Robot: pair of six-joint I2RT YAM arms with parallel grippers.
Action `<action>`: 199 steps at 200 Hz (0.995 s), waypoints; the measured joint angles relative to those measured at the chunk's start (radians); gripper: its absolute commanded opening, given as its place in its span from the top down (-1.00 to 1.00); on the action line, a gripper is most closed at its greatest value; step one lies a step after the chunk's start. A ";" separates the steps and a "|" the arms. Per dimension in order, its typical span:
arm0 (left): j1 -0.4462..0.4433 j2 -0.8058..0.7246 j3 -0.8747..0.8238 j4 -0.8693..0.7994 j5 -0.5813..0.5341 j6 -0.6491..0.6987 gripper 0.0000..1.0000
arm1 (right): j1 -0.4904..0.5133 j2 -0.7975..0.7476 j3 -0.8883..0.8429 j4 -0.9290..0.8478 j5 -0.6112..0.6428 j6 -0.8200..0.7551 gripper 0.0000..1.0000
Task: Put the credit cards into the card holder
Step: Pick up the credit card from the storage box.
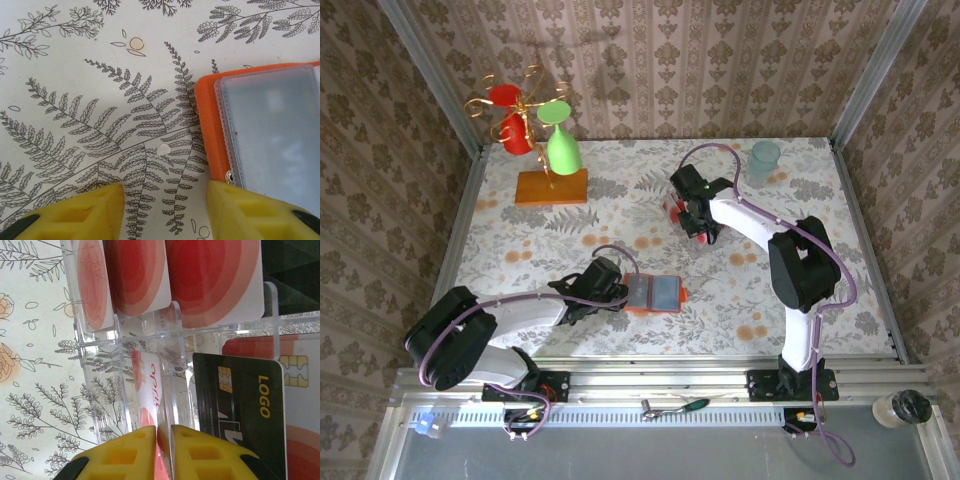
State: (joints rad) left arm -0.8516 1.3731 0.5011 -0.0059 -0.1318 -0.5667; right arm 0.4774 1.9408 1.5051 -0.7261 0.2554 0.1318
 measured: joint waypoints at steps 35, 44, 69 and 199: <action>0.000 0.000 0.000 0.000 0.000 0.000 0.04 | 0.000 0.000 0.011 -0.001 -0.018 -0.004 1.00; 0.000 0.000 0.000 0.000 0.000 0.000 0.04 | 0.000 0.000 0.013 -0.001 -0.024 -0.007 1.00; 0.000 0.000 0.000 0.000 0.000 0.000 0.04 | 0.000 -0.007 0.014 -0.005 -0.035 -0.009 1.00; -0.020 -0.043 -0.037 0.007 -0.012 -0.018 0.04 | 0.081 -0.394 -0.373 0.257 -0.418 0.238 1.00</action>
State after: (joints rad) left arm -0.8719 1.3296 0.4641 0.0010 -0.1436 -0.5846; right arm 0.5587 1.5463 1.1320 -0.4694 -0.1631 0.3702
